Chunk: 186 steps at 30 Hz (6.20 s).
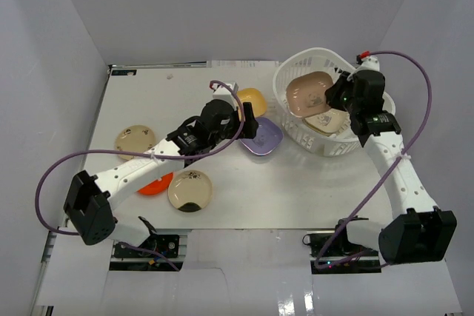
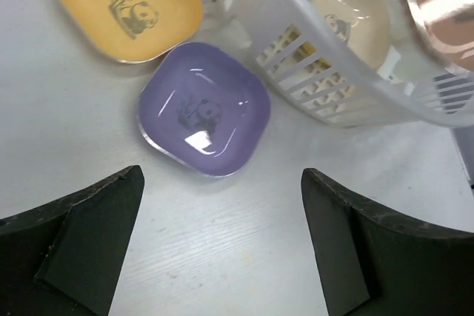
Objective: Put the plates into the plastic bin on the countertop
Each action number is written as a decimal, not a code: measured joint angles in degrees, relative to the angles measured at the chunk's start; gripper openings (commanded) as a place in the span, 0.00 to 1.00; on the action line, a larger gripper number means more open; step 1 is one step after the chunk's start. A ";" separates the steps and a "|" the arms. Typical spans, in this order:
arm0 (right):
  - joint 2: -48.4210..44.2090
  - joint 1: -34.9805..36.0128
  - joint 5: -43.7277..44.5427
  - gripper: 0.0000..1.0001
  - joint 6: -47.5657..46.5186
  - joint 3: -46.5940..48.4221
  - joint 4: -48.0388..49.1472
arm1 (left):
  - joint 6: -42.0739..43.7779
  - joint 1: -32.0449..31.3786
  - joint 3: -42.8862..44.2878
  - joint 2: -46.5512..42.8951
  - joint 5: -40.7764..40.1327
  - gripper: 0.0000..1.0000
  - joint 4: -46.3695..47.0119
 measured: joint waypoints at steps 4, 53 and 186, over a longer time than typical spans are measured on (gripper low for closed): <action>4.37 -8.96 4.59 0.08 1.20 -0.11 1.73 | -0.02 0.22 -4.87 -5.64 -2.99 0.95 -2.32; -3.43 4.94 -6.40 0.76 4.13 -14.43 7.45 | -20.68 7.28 -13.00 15.65 4.55 0.78 21.14; 17.97 -12.70 2.51 0.68 3.45 1.01 -1.16 | 1.97 17.51 -23.65 -43.15 -2.91 0.98 -16.31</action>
